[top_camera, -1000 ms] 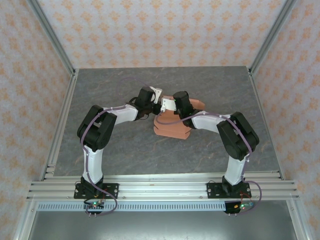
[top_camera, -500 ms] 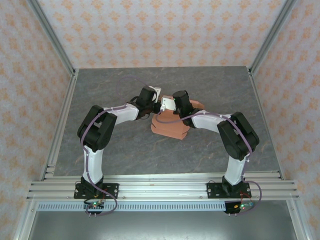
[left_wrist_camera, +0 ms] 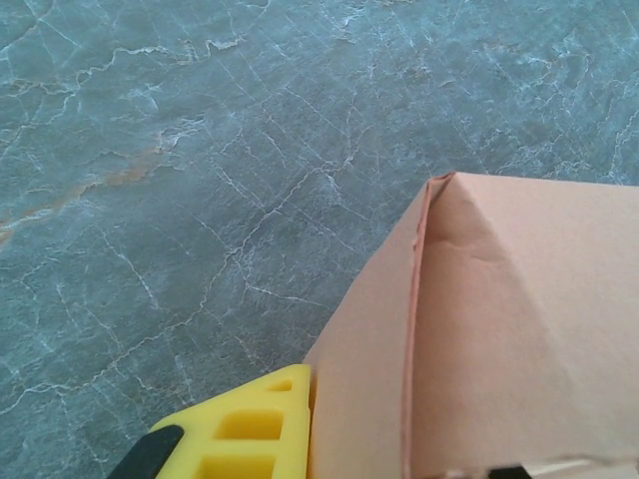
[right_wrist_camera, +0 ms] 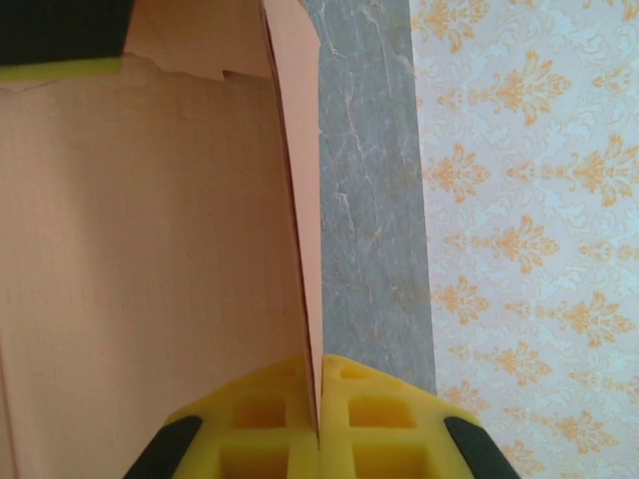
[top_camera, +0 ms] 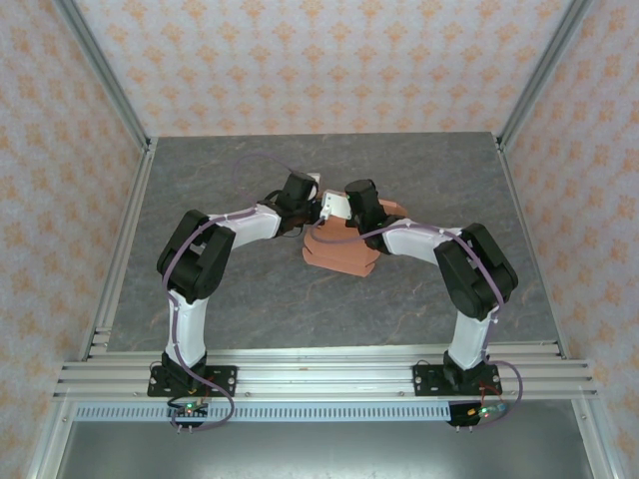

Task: Fold the paper box

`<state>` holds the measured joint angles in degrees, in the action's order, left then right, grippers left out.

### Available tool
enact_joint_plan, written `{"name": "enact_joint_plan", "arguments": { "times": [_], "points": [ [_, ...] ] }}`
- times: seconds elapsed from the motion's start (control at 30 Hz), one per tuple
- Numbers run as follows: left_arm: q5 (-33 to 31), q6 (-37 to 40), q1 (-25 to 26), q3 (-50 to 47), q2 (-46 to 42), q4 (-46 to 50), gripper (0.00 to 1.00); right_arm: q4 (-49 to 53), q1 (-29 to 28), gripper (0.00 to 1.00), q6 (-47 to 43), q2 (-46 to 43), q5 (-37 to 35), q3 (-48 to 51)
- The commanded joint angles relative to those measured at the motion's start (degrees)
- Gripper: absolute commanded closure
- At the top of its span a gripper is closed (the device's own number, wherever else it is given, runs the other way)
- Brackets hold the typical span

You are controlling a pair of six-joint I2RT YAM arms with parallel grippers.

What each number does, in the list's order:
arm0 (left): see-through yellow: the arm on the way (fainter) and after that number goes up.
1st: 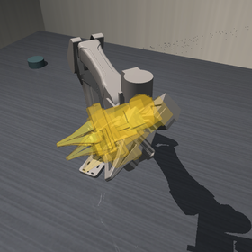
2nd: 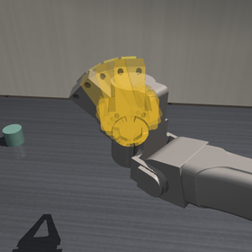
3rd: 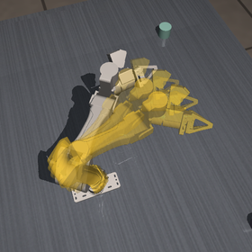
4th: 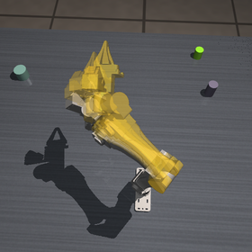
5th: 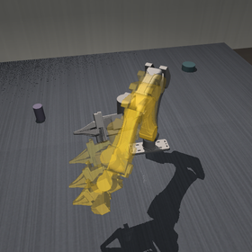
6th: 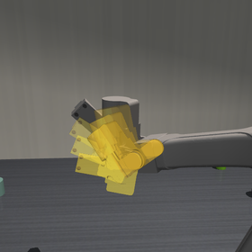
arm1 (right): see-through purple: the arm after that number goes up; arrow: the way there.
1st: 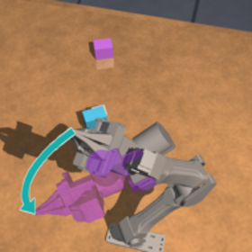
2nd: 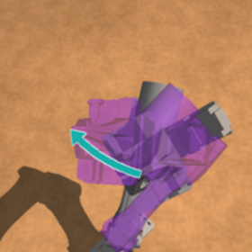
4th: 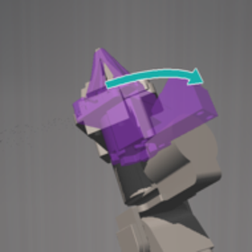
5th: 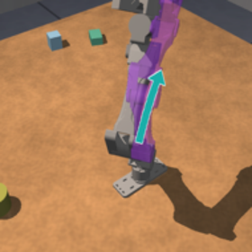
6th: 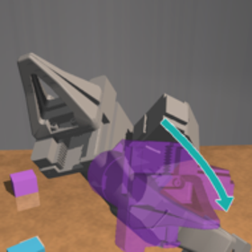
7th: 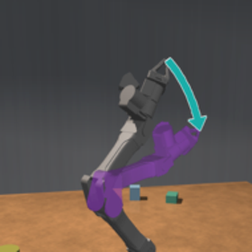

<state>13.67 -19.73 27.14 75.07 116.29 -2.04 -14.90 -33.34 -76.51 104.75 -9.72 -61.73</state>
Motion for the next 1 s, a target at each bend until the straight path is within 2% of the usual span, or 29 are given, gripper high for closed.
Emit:
{"name": "enact_joint_plan", "arguments": {
  "times": [0.0, 0.33, 0.57, 0.63, 0.87, 0.97],
  "points": [
    [-12.1, -6.6, -1.1, 0.6, 1.6, 2.2, 0.99, 2.7, -2.7, 1.00, -0.7, -2.2, 1.0, -0.9],
    [-5.0, -0.7, -2.4, -6.6, -3.1, -9.9, 0.90, 4.1, -2.0, 1.00, -1.0, -1.6, -0.3, -2.1],
    [-2.1, 3.4, -2.7, -6.7, -3.4, -10.5, 0.97, 5.7, -2.0, 1.00, 0.5, -1.4, -0.2, -3.3],
    [-2.6, 3.5, -2.7, -6.9, -3.6, -10.6, 1.00, 6.5, -2.0, 0.91, 2.2, -1.7, 0.0, -3.8],
    [-2.4, 4.0, -2.6, -8.9, -4.7, -11.7, 1.00, 9.4, -2.0, 0.60, 11.2, -4.8, 1.7, -3.7],
    [-1.9, 4.4, -2.7, -10.0, -5.4, -12.7, 1.00, 9.5, -2.0, 0.51, 15.4, -6.8, 2.8, -2.9]
  ]
}}
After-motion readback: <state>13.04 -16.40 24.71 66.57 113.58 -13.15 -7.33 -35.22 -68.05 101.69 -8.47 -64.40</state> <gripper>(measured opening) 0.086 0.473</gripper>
